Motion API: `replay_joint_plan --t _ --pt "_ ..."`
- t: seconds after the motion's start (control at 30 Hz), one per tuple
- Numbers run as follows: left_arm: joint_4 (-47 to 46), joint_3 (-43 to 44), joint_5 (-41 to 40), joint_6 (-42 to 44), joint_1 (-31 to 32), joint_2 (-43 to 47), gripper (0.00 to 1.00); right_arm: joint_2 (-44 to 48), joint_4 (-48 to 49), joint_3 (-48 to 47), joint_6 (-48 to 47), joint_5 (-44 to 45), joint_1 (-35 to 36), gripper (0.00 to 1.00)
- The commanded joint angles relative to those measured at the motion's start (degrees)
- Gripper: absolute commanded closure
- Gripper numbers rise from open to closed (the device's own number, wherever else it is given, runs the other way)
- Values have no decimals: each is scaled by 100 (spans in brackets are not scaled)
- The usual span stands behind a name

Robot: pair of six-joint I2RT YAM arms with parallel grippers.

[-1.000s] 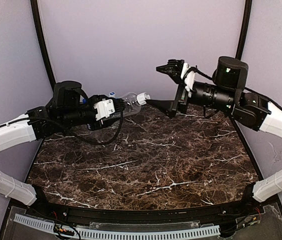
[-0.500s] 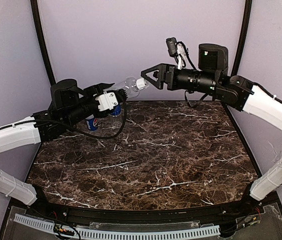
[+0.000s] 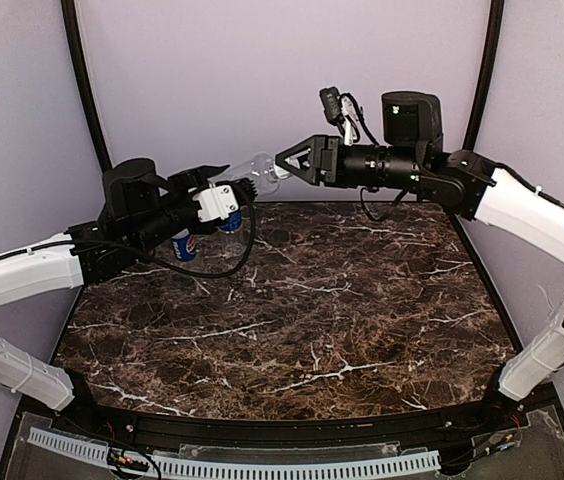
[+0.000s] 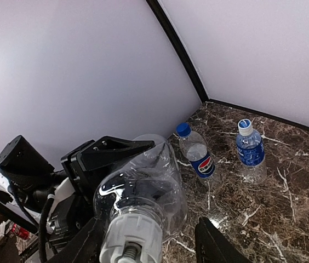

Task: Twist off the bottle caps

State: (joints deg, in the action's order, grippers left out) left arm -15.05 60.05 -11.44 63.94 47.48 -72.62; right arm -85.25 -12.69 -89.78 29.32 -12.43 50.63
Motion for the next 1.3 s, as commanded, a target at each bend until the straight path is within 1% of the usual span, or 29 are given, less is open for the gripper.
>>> replay_joint_plan --t 0.0,0.13,0.3,0.33,0.4,0.47,0.53,0.57,0.6,0.63,0.67,0.7,0.73,0.83,1.0,1.13,1.27 --pt "-200 -33 -55 45 22 -2 64 -200 -130 -333 -42 -224 69 47" --pt "-205 -26 -88 42 27 -17 64 -310 -236 -455 -86 -315 78 59" --pt "-178 -35 -84 8 24 -7 64 -296 -308 -438 -197 -247 78 98" --pt "-167 -36 -76 -16 28 6 64 -291 -324 -431 -268 -237 78 100" --pt "-83 -43 -9 -133 30 32 64 -309 -359 -433 -572 -417 78 100" --pt "169 -13 160 -327 29 70 65 -383 -463 -516 -1162 -827 105 100" --pt "652 79 455 -590 30 113 65 -467 -827 -635 -2111 -1122 216 100" --pt "1116 156 752 -684 23 140 67 -481 -1010 -660 -2896 -1174 325 100" --pt "1293 187 909 -849 28 150 68 -479 -1166 -646 -3503 -1196 461 100" --pt "1825 260 1320 -915 29 182 70 -438 -1315 -581 -4127 -1263 620 100" --pt "2240 287 1487 -1036 31 198 71 -393 -1394 -474 -4681 -1296 767 100" --pt "2386 325 1766 -1122 30 227 72 -329 -1411 -346 -5179 -1279 881 100" --pt "2653 346 1886 -1260 27 242 72 -274 -1424 -234 -5582 -1262 965 100" --pt "3056 492 2425 -1485 28 279 73 -174 -1633 12 -6696 -1245 1129 100" --pt "4120 943 3389 -1819 28 216 73 -22 -1814 463 -8253 -700 1385 100" --pt "4335 1053 3671 -1944 33 188 73 21 -1820 718 -9233 77 1536 100" --pt "4335 1077 3688 -1946 33 175 73 -71 -1829 644 -9606 657 1596 100"
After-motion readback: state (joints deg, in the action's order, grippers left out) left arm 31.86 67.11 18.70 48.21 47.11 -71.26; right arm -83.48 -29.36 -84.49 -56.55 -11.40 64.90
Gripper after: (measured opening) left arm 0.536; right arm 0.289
